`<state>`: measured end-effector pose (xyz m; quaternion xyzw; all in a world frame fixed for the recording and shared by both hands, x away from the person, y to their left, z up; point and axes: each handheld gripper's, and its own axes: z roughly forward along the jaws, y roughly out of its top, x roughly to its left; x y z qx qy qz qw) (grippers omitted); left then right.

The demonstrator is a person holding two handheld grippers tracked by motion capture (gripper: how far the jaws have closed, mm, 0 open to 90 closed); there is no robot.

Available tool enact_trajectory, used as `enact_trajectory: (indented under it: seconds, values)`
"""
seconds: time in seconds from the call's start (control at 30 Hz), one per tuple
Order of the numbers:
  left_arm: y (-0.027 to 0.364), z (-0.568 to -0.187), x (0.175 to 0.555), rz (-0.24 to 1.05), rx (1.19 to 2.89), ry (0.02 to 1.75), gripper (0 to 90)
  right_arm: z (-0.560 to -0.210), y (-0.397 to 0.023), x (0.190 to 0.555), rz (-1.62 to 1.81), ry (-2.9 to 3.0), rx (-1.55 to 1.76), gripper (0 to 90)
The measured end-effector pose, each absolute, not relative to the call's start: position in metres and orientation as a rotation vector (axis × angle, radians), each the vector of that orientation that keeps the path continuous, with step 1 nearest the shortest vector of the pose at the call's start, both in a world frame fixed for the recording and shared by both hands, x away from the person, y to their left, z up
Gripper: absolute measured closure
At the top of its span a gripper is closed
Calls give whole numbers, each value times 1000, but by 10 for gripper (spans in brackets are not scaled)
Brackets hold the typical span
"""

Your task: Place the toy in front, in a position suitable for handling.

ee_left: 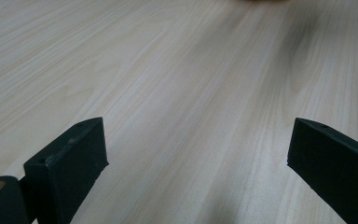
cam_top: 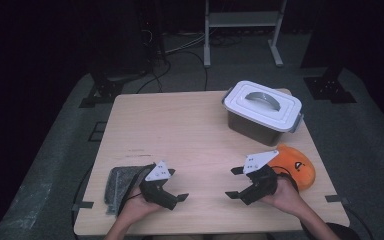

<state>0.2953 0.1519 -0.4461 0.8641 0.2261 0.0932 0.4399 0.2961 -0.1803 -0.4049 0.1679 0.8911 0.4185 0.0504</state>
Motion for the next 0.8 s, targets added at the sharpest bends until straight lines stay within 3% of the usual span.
enact_trajectory:
  seconds: [0.8]
  values:
    - [152, -446, 296, 222, 2131, 564, 40, -367, -248, 300, 1248, 2563, 609, 206]
